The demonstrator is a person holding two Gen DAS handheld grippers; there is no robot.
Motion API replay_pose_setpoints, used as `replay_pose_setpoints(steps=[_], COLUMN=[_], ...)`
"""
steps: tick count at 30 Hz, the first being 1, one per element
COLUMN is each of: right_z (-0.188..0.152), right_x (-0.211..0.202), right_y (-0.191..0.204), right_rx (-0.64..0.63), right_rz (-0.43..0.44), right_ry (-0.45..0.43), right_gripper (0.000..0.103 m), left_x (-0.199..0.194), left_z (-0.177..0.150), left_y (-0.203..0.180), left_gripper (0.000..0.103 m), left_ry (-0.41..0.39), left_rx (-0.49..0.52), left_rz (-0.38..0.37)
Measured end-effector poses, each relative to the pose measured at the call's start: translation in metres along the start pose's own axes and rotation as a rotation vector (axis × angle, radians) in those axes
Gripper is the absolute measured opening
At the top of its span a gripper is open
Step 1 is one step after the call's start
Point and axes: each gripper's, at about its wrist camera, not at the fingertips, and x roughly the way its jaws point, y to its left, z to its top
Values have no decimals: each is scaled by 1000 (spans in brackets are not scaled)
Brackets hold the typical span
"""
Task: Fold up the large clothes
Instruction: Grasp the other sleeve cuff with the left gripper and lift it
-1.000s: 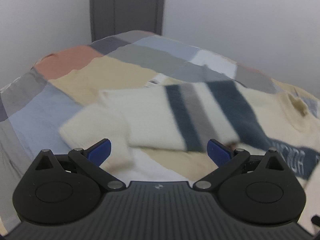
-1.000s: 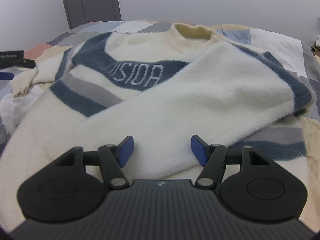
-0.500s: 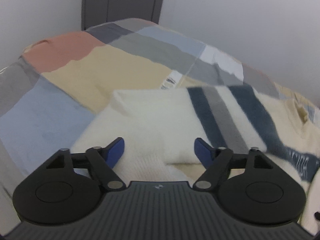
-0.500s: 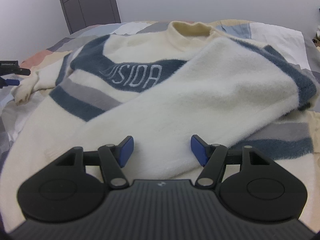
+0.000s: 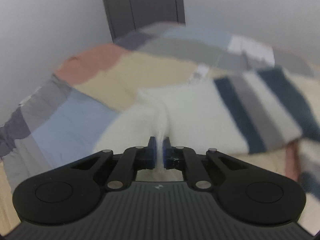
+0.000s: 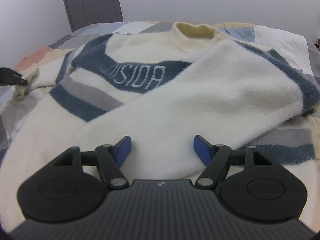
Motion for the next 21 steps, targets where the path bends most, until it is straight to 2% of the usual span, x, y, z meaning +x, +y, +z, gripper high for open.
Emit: replay_pose_setpoints(steps=[3,6,11,16,21], right_z=[0,0,0,3,6], right_x=[-3,-8,-19,-35,-52], right_y=[-2,-8,-13,-23,-41], right_rx=[10,30,44,76,96], right_rz=[3,8,13,-5,-35], right_ry=[-1,-6,-31,-76,-162], right_gripper=[70,70,70,70,70], left_x=[-28,-70,-132,-201,-257], left_z=[5,14,37,60,71], left_y=[5,-3,-16,-76,-154], left_gripper=[8,7,7,7,7], left_ry=[-39,-149,-241,-318,-344], left_rx=[-101,-76,-141,-79,9], left_rz=[-82,-87,-198,-354,-603])
